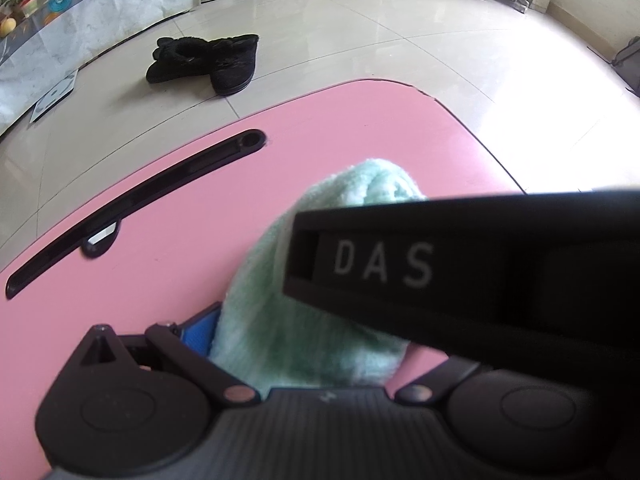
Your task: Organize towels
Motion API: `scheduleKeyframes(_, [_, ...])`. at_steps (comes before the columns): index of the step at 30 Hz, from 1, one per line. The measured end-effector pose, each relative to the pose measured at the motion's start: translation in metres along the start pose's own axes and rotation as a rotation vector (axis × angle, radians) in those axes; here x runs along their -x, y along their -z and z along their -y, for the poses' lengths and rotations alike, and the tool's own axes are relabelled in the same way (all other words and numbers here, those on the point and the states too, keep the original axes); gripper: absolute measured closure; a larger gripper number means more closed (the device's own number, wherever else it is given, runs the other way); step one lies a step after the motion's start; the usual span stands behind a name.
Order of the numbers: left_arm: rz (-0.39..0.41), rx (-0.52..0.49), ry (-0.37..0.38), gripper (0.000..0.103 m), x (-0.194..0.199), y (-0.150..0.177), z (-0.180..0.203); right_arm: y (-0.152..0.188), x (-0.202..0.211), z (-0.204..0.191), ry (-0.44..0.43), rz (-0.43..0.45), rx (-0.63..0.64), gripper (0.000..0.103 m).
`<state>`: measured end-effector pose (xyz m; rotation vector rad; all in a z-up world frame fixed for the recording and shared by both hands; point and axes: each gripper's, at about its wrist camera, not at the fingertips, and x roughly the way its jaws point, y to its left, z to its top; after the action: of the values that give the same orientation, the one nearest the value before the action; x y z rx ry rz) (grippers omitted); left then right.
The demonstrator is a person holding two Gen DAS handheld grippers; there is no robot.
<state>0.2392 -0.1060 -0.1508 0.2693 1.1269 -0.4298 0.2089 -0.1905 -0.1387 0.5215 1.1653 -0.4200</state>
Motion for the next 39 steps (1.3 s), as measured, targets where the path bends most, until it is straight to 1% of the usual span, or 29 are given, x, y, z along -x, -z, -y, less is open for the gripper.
scheduleKeyframes(28, [0.025, -0.056, 0.027, 0.0, -0.011, -0.02, 0.029, -0.015, 0.002, 0.028, 0.05, 0.043, -0.122, 0.006])
scheduleKeyframes(39, [0.022, -0.021, 0.011, 0.0, -0.011, -0.022, 0.021, -0.019, -0.002, 0.024, 0.029, 0.052, -0.108, 0.006])
